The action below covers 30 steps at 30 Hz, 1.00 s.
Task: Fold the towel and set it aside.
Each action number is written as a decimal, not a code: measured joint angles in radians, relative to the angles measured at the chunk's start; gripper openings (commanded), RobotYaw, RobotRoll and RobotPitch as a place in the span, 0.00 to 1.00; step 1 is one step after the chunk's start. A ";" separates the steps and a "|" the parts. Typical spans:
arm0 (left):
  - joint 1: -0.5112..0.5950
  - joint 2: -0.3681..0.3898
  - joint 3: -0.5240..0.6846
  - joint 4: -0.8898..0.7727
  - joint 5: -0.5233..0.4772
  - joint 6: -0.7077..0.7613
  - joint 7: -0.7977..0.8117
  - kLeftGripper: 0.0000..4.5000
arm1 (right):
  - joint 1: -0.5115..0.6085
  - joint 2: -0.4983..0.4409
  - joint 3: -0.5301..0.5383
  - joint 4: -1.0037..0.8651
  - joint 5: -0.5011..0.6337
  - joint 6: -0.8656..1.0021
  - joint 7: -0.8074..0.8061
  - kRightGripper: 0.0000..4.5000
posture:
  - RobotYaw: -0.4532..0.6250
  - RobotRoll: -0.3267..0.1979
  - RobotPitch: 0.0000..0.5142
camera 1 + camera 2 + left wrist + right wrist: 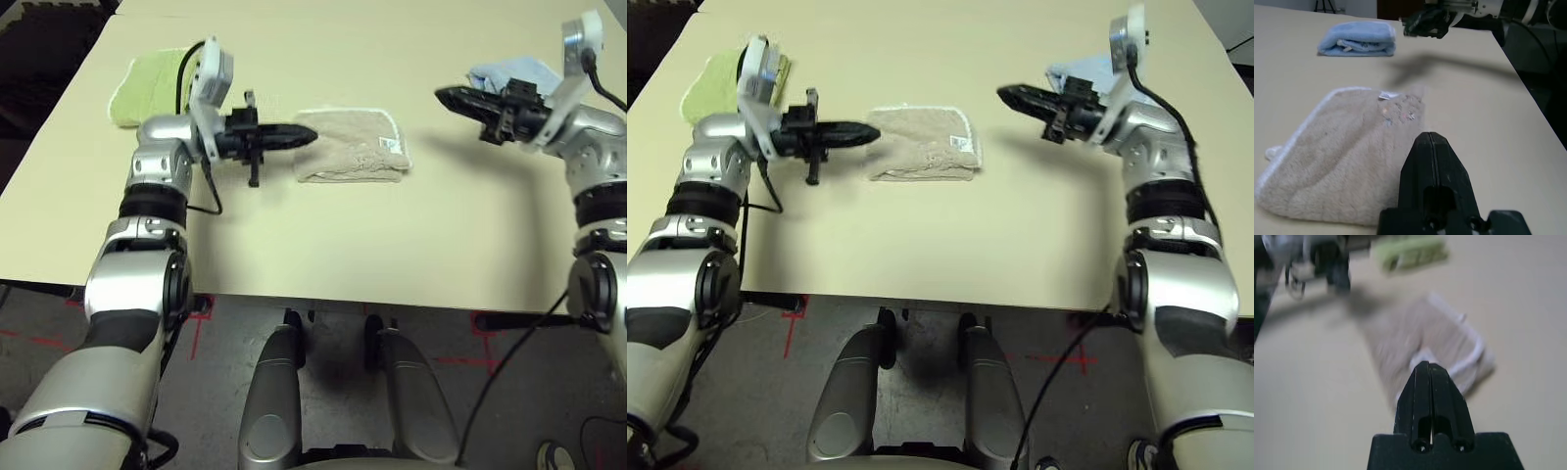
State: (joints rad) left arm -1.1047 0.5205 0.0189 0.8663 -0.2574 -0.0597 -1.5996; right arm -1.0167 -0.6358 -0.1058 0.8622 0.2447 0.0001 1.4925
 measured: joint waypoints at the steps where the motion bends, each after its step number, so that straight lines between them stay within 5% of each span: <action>1: 0.000 0.007 -0.006 -0.005 -0.006 -0.013 -0.001 0.01 | 0.009 0.000 0.008 0.000 -0.003 0.001 0.001 0.00 | 0.47 0.62 0.58; 5: 0.000 0.006 -0.018 0.002 -0.010 -0.066 -0.001 0.21 | 0.013 -0.001 0.017 -0.018 -0.003 0.062 -0.024 0.16 | 0.48 0.62 0.58; 14: -0.004 0.017 -0.051 0.007 -0.019 -0.108 -0.004 0.98 | 0.030 0.000 -0.019 -0.133 0.073 0.629 -0.248 0.89 | 0.48 0.62 0.58; 15: -0.004 0.025 -0.060 0.005 -0.022 -0.109 -0.005 1.00 | 0.019 0.002 -0.044 -0.133 0.099 0.739 -0.295 0.99 | 0.48 0.62 0.58; 19: -0.004 0.039 -0.081 -0.029 -0.041 -0.110 -0.005 1.00 | -0.024 0.017 -0.148 -0.133 0.184 1.036 -0.450 1.00 | 0.49 0.62 0.59; 30: -0.001 0.039 -0.086 -0.069 -0.064 -0.096 -0.005 1.00 | -0.036 0.134 -0.311 -0.076 0.293 1.184 -0.697 1.00 | 0.54 0.62 0.60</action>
State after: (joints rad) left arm -1.1053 0.5596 -0.0672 0.7968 -0.3209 -0.1561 -1.6043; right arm -1.0529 -0.5023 -0.4172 0.7858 0.5379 1.1846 0.7959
